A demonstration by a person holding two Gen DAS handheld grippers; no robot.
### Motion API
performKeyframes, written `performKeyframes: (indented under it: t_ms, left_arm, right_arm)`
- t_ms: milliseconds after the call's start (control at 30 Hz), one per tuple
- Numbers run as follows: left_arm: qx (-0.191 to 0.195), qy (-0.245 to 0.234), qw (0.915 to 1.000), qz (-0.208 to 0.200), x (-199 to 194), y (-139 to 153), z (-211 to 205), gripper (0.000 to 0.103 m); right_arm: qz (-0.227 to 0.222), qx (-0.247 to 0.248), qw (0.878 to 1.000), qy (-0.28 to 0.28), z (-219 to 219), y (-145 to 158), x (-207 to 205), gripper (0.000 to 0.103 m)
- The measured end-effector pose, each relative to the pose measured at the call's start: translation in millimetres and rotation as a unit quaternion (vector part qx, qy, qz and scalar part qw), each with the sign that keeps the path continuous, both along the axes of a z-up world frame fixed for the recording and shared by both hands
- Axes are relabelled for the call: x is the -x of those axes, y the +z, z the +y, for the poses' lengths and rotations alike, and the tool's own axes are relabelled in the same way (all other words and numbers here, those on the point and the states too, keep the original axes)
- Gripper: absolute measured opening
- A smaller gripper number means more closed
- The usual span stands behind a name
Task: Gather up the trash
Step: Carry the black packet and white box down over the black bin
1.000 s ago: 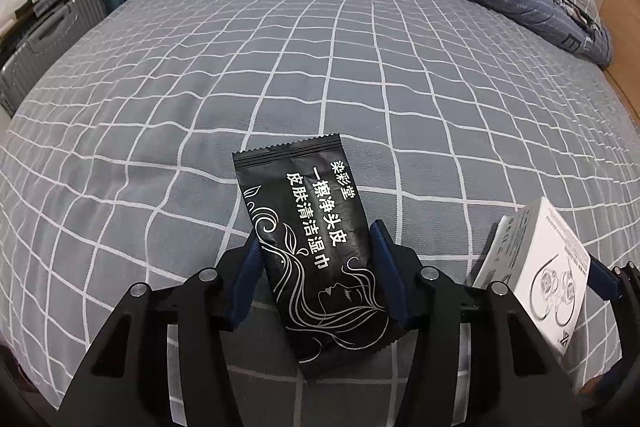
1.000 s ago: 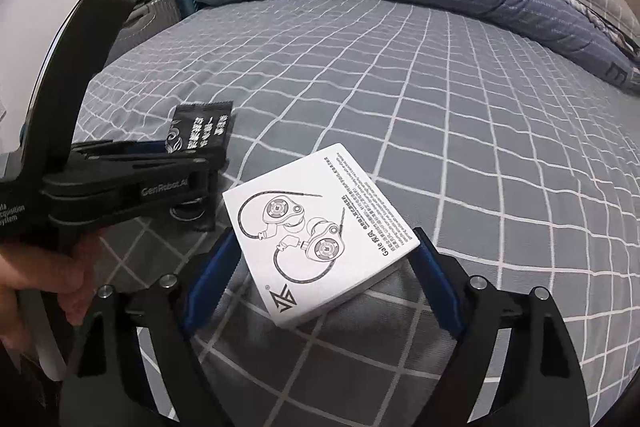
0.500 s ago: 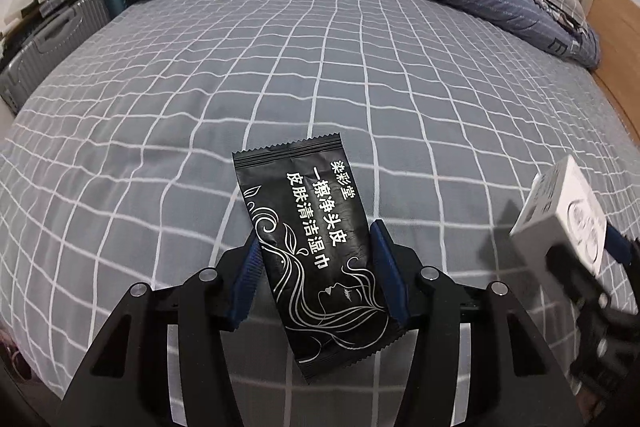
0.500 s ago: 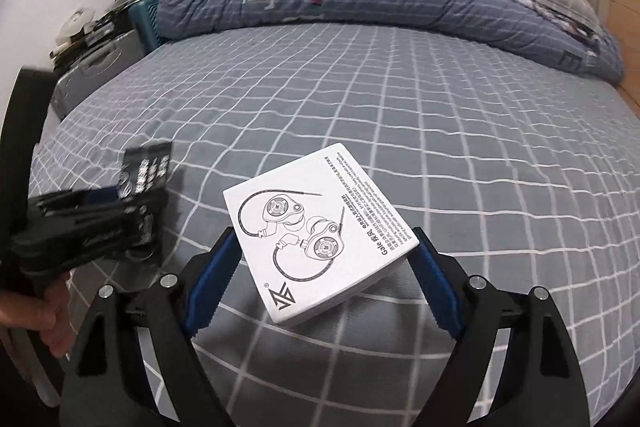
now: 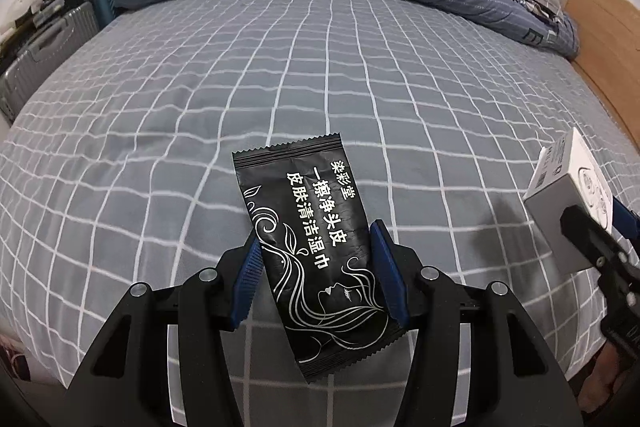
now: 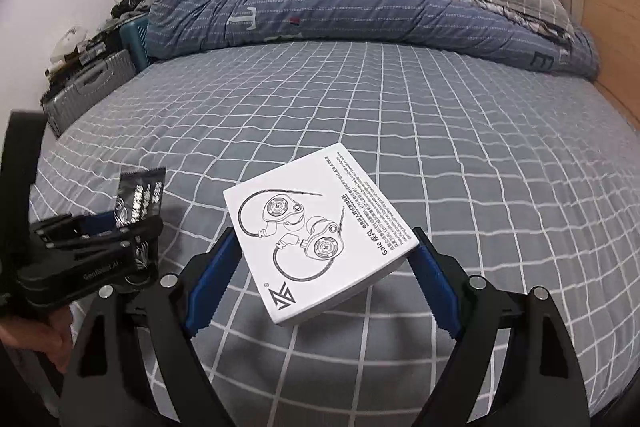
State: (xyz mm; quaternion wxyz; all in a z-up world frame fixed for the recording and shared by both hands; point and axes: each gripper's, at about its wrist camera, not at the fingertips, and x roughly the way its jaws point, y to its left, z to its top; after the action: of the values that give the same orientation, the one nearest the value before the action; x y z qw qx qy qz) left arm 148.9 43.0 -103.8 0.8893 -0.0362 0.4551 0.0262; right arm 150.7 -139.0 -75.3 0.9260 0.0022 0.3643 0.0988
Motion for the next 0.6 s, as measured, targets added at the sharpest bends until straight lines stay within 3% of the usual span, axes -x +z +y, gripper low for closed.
performKeyframes:
  t_ms: [600]
  left_arm:
    - [0.016,-0.011,0.9998,-0.009,64,14,-18,0.052]
  right_arm:
    - [-0.011,0.000,1.000,-0.019,-13,11,59,0.081]
